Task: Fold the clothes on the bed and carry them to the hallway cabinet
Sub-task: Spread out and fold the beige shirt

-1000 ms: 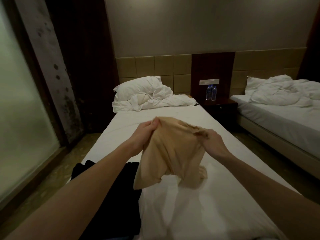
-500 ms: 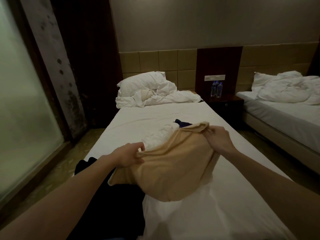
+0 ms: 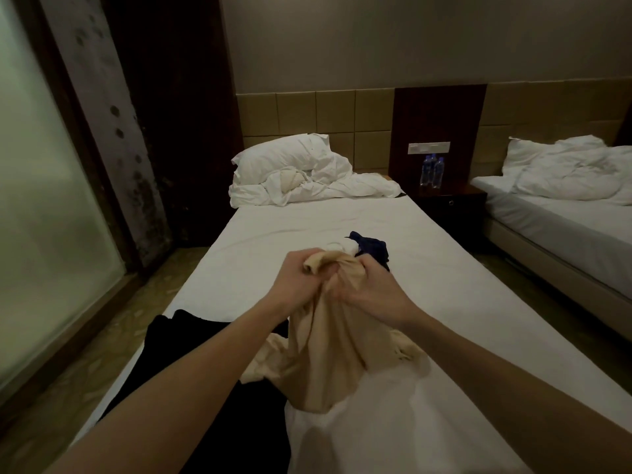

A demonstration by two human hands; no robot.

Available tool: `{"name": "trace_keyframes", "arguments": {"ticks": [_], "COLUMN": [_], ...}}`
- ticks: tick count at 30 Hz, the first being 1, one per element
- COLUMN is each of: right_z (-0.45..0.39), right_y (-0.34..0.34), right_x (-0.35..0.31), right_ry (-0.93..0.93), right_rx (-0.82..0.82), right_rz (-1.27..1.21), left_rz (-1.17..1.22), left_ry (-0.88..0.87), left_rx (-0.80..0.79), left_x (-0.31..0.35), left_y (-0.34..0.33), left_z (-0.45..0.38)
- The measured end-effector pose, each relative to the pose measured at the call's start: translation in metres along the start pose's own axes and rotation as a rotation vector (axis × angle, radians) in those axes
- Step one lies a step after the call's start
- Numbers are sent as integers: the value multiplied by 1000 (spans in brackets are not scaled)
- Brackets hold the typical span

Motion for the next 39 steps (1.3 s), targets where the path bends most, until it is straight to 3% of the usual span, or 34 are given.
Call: {"name": "trace_keyframes", "arguments": {"ticks": [4,7,10,12,14,16,19,23,28,31,36,39], "right_z": [17,19,20,20,12,0,-16,-23,-5,3,26,30], "right_y": [-41,-57,-57,-48,-34,-19,-9,-26,-27,-16,-31,-47], "right_x": [64,111,141,139,124,99,59,24,32,49,68,62], "right_ry": [-57,-132,-244,-278,-267,-199,-115,-145,-290,-278,-283,-254], "right_rx": [-215,-194,-167,-135,-78,-2,35,-146,-294,-288,-388,-427], "right_rz": [243,475,342,271,216,169,105,-149,-486,-429,-177,-235], "left_rz": [324,498,526,407,0,-370,-521,-478,-520,-458,-12,112], "left_ry": [214,314,350,342,287,306,240,-41,-132,-33,172,308], "left_rx": [223,265,317,345,248,49,-223,-464,-233,-199,42,35], "left_x": [-27,-42,-58,-74,-82,-99,-100,-53,-28,-34,-29,-24], "left_y": [31,43,70,94,107,97,57,-28,-16,-4,18,14], "left_z": [-1,0,7,14,16,20,27,33,13,10,9,18]}}
Point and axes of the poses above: each hand's wrist, its own z-axis away from the middle knuckle, its own y-axis out of the back of the hand, x = y × z, the point moved 10 cm from there along -z, towards the middle knuckle, and after that the axes turned 1 degree about -x, right-handed, at the moved point
